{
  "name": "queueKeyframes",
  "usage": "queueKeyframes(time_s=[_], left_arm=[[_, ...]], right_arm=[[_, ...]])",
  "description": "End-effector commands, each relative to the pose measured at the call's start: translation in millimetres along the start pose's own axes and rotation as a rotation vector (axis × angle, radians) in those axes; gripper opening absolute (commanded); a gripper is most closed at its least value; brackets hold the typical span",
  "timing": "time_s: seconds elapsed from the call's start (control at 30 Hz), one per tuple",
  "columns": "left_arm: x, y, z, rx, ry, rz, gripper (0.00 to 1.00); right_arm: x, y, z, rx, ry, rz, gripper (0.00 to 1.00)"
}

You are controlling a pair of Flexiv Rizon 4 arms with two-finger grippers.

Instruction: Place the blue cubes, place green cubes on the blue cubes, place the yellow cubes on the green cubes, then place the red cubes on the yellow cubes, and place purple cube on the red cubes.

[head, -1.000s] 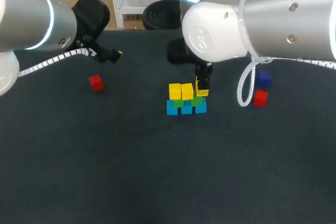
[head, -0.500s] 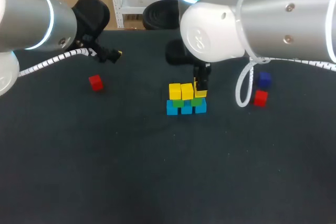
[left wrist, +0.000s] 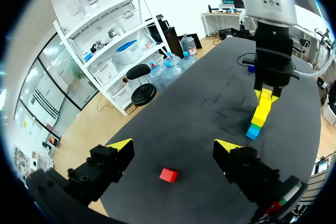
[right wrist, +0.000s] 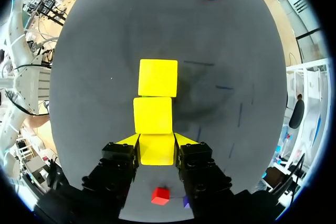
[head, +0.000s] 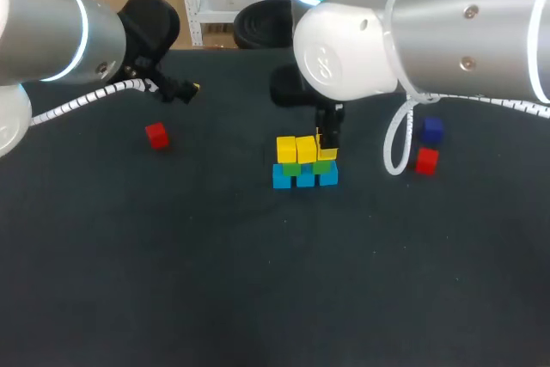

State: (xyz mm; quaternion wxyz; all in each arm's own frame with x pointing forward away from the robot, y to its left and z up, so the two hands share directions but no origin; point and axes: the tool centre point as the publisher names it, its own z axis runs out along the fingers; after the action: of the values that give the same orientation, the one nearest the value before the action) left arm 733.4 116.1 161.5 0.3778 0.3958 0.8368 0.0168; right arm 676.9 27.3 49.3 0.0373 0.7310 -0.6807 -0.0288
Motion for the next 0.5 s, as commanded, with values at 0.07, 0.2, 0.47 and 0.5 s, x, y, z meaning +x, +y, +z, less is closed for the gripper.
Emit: queueKeyframes(time_s=[0.07, 0.2, 0.47, 0.5], left_arm=[[0.4, 1.0, 0.1, 0.003, -0.002, 0.001, 1.00], [0.4, 1.0, 0.1, 0.003, -0.002, 0.001, 1.00], [0.4, 1.0, 0.1, 0.003, -0.002, 0.001, 1.00], [0.4, 1.0, 0.1, 0.003, -0.002, 0.001, 1.00]], right_arm=[[-0.4, -1.6, 1.4, -0.004, -0.004, -0.002, 0.00], [-0.6, -1.9, 1.9, -0.005, -0.004, -0.003, 0.00], [-1.2, -2.4, 2.8, -0.007, -0.006, -0.006, 0.00], [-1.3, -2.4, 2.9, -0.007, -0.007, -0.007, 0.00]])
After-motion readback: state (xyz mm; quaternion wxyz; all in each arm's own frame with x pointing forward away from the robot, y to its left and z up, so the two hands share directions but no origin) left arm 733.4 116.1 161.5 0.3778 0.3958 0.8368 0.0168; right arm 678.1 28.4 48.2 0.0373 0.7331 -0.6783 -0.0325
